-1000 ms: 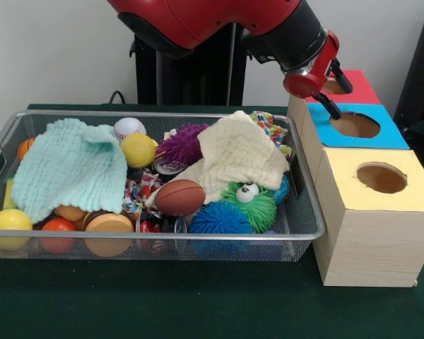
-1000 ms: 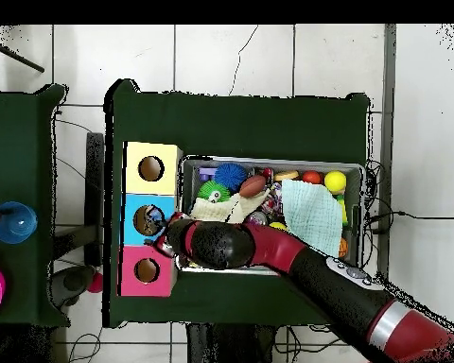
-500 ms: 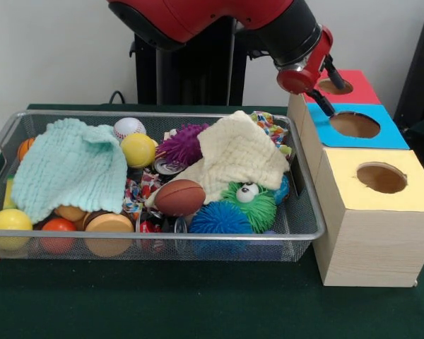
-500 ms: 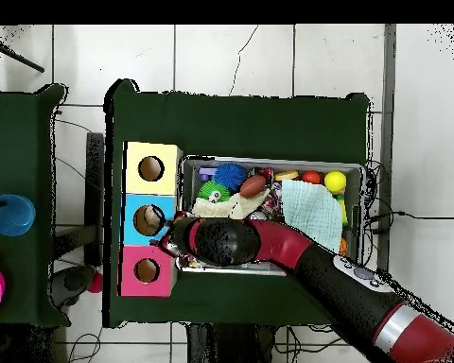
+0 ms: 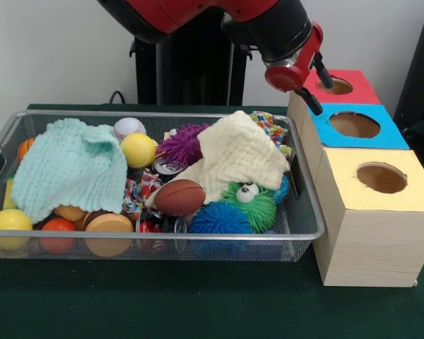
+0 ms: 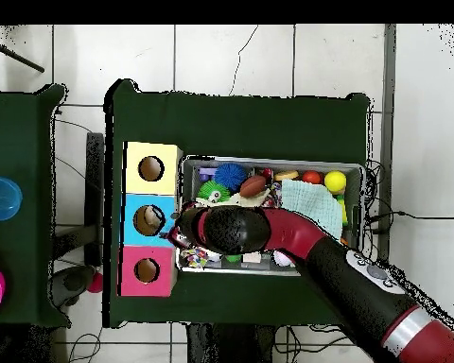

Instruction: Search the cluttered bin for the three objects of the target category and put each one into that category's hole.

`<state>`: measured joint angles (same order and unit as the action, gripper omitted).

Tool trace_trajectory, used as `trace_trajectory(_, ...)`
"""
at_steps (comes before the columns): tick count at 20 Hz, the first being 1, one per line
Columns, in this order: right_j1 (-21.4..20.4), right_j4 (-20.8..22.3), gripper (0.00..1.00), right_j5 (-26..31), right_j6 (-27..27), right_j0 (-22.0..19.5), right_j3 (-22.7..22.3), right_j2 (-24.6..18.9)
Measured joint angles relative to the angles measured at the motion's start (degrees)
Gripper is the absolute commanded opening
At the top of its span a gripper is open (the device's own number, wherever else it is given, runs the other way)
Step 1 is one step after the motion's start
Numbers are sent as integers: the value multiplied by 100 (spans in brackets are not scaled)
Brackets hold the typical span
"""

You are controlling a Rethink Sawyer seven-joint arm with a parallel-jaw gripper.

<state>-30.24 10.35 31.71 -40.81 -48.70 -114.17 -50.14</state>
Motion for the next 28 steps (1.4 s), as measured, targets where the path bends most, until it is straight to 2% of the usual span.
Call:
trace_trajectory(15, -586, 586, 100, 39, -1, 29, 557, 258)
trace_trajectory(23, -966, 996, 100, 32, -1, 190, 699, 593)
trace_trajectory(28, -1187, 1324, 100, 32, -1, 431, 778, 948)
